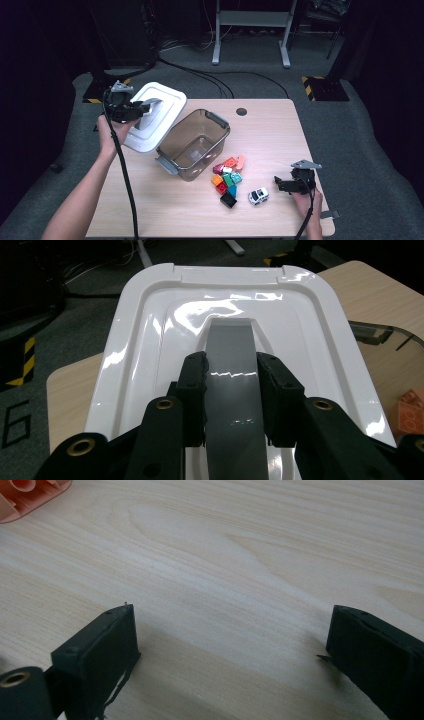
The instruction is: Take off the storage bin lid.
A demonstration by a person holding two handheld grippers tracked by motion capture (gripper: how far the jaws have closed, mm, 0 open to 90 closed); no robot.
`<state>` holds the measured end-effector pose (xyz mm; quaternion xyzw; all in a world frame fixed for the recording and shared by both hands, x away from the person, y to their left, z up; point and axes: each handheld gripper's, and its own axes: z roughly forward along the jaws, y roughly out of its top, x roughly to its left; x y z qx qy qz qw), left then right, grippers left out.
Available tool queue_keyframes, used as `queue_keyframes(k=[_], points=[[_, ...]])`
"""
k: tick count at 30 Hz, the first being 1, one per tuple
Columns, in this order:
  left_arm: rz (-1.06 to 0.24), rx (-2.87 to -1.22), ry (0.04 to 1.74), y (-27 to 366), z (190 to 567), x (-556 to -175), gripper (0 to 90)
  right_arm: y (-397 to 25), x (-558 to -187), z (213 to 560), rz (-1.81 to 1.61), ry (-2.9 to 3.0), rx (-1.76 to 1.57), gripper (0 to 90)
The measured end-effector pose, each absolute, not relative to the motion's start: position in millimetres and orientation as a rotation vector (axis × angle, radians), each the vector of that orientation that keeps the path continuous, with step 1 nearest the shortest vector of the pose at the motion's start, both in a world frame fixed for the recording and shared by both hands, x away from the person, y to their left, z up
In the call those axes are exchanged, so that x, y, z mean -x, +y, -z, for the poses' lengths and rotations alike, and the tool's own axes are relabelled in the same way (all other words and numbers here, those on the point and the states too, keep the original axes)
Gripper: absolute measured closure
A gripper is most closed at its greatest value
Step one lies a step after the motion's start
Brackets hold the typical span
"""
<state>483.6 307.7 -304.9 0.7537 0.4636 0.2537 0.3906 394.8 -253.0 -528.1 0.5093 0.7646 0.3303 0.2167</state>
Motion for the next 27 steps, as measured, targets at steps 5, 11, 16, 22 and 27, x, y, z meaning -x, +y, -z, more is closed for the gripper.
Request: queue_keyframes(k=[5,11,16,22,27], points=[[-0.661,-1.89,1.229,325,310,-486,66.7,-253,-395,528,-0.915,2.118,-1.411,5.6],[-0.68,-1.871,1.294,343,324,-492,66.7,-253,-395,528,-0.915,2.119,-1.41,5.6],[-0.69,-1.845,1.338,358,339,-494,66.7,-253,-395,528,-0.913,2.116,-1.41,5.6],[-0.689,-1.836,1.39,369,357,-496,66.7,-253,-395,528,-0.914,2.117,-1.411,5.6],[-0.672,-1.838,1.415,375,371,-496,66.7,-253,-395,528,-0.914,2.117,-1.411,5.6]])
